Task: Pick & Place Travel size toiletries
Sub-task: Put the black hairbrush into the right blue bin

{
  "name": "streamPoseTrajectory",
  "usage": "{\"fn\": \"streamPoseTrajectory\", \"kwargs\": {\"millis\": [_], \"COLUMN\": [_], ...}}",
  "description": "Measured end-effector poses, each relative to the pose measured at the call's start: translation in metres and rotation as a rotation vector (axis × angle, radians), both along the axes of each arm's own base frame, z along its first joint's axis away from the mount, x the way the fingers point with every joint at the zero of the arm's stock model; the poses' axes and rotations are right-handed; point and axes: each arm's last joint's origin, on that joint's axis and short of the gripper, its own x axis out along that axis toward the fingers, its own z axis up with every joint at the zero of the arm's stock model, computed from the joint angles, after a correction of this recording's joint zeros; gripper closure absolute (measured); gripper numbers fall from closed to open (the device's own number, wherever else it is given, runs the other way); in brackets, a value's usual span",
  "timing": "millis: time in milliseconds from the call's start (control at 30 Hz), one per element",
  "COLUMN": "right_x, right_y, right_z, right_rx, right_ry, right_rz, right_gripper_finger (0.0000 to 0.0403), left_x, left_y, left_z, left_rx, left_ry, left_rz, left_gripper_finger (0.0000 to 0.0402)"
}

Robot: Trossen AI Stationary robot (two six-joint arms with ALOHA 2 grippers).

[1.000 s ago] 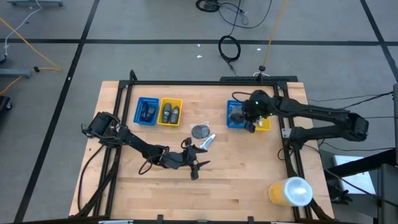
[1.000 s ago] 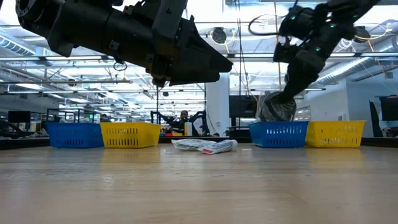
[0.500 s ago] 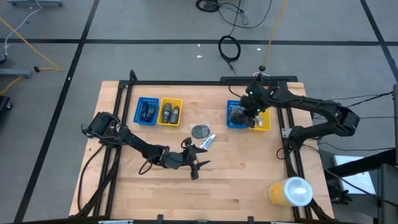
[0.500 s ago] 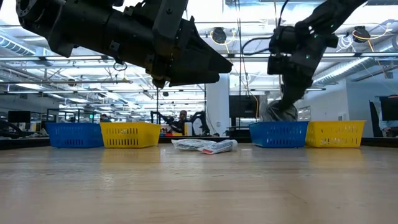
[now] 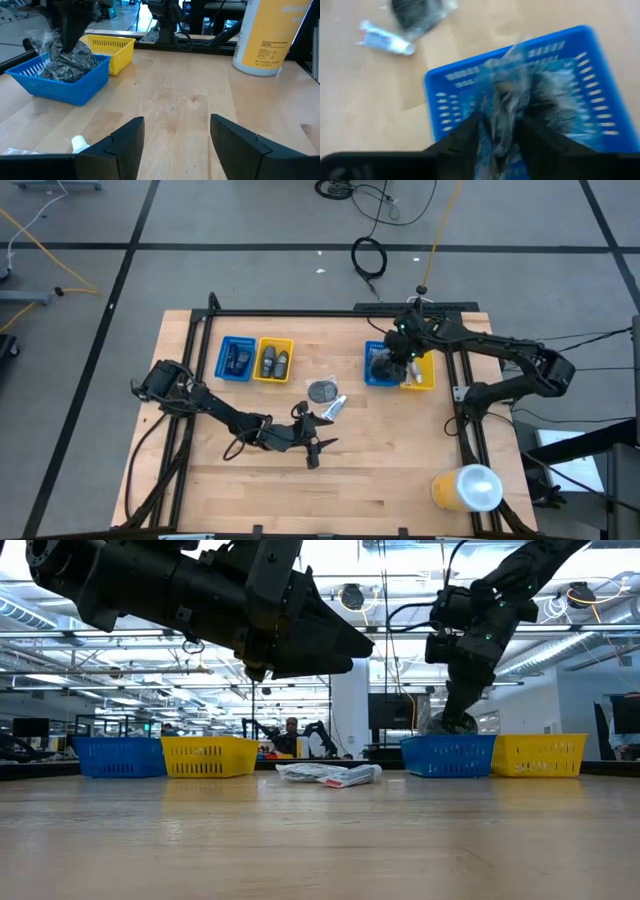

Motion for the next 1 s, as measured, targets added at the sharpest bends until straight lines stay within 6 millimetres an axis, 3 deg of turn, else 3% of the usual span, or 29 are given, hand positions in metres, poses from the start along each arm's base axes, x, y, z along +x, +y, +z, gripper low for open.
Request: {"fn": "streamPoseTrajectory", "kwargs": {"millis": [200,333,467,600,800,1000], "right_x": [-0.002,-0.005,-0.005,-0.006,-0.007,0.009], "right_y": [-0.007,-0.003,0.013,0.027,0.029,0.022], "right_z": [0.012,0.024,0.028,0.023,0.013,-0.003], "right_rx": [-0.252,-0.316,-0.282,-0.25,-0.29,-0.28], "right_ry": [0.033,-0.003,-0.005,0.099,0.233,0.245], "right_rz": [-0.122,-0.14,-0.117,-0.185,-0.298,-0.251], "right_gripper_finger": [0.0205,0.02,0.0234,0.0293,0.0385,0.0388], "left_x": [0.0,0.0,0.0,0.0,0.0,0.001], "left_y": [0.0,0.0,0.0,0.0,0.001,0.003], "left_z": [-0.001,-0.001,-0.001,-0.001,-0.001,-0.001], "left_rx": [0.003,0.004,0.004,0.003,-0.004,-0.006], "left_ry": [0.007,0.012,0.012,0.012,0.011,0.011], "left_rz": [0.0,0.0,0.0,0.001,0.006,0.011], "left_gripper_finger": [0.0176,0.0176,0.0176,0.0176,0.0176,0.0176]}}
